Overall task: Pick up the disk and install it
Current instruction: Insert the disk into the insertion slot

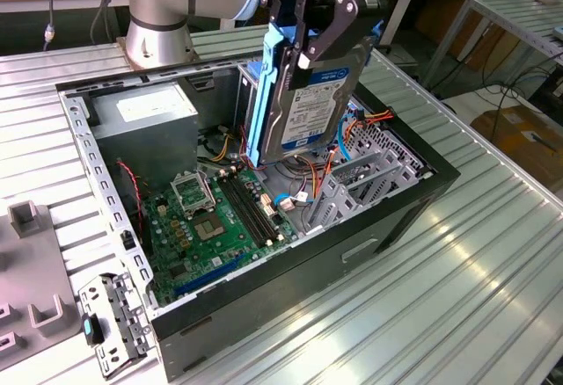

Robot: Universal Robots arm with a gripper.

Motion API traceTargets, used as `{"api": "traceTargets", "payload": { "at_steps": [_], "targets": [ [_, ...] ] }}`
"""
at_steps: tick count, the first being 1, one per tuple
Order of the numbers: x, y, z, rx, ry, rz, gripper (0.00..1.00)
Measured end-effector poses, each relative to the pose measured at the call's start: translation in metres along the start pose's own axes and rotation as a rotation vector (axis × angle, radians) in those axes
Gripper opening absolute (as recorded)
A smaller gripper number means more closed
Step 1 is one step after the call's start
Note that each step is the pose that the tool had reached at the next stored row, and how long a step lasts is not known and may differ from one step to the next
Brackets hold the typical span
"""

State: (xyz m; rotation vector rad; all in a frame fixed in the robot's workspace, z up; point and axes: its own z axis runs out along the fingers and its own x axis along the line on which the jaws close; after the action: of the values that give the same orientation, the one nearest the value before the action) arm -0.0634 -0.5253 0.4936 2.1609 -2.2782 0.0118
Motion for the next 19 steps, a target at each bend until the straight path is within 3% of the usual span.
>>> {"api": "traceTargets", "payload": {
  "at_steps": [6,8,19],
  "targets": [
    [-0.0007,-0.0156,0.0010,0.0000,0.0000,0.000,0.37],
    [-0.0011,-0.0247,0.0016,0.0000,-0.0001,0.000,0.37],
    [-0.0027,-0.0540,0.0036,0.0000,0.0000,0.000,0.37]
  ]
}}
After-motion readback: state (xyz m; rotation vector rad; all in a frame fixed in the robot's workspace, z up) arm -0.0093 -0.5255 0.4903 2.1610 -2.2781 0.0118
